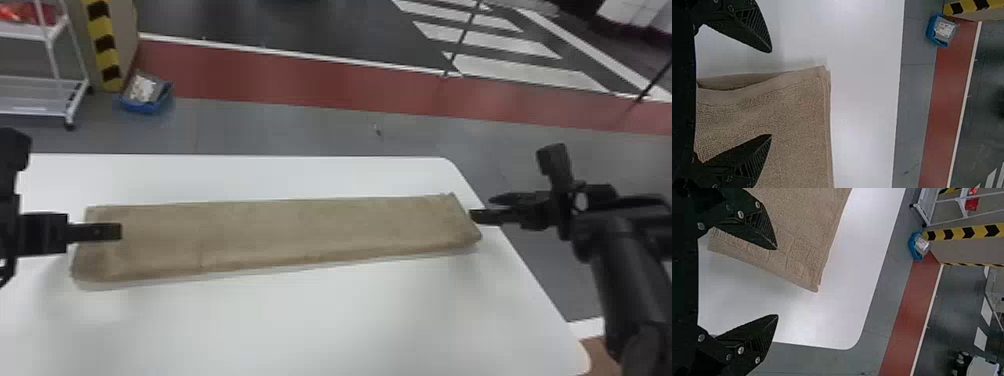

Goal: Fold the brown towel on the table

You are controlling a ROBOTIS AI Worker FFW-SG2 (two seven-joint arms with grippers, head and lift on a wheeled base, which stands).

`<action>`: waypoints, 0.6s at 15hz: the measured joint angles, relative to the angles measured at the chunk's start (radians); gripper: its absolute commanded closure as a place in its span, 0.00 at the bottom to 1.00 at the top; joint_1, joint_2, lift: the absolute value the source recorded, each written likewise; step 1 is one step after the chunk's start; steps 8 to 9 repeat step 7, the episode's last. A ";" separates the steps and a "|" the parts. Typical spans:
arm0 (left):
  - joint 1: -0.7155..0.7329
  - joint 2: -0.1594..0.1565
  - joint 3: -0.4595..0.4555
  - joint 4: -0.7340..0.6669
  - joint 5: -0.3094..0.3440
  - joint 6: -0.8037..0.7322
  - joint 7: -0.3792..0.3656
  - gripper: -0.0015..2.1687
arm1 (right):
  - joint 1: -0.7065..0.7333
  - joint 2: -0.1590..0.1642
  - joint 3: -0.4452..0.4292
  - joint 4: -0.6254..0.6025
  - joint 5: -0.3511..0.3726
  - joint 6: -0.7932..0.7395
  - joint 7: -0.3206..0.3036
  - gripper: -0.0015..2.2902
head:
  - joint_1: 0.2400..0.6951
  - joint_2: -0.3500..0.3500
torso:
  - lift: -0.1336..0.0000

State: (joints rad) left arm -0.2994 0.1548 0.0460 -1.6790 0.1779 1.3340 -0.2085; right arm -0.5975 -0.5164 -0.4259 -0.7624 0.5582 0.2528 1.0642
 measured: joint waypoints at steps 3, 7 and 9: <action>-0.001 0.000 0.000 0.000 0.001 0.001 0.000 0.06 | 0.001 0.001 -0.002 0.000 -0.001 -0.011 -0.003 0.14 | 1.00 0.07 | 0.07; -0.001 0.000 0.000 -0.001 0.002 0.002 0.000 0.06 | 0.001 0.001 -0.002 0.000 -0.003 -0.012 -0.002 0.14 | 1.00 0.07 | 0.07; -0.001 0.000 0.000 -0.001 0.002 0.002 0.000 0.06 | 0.001 0.001 -0.002 0.000 -0.003 -0.012 -0.002 0.14 | 1.00 0.07 | 0.07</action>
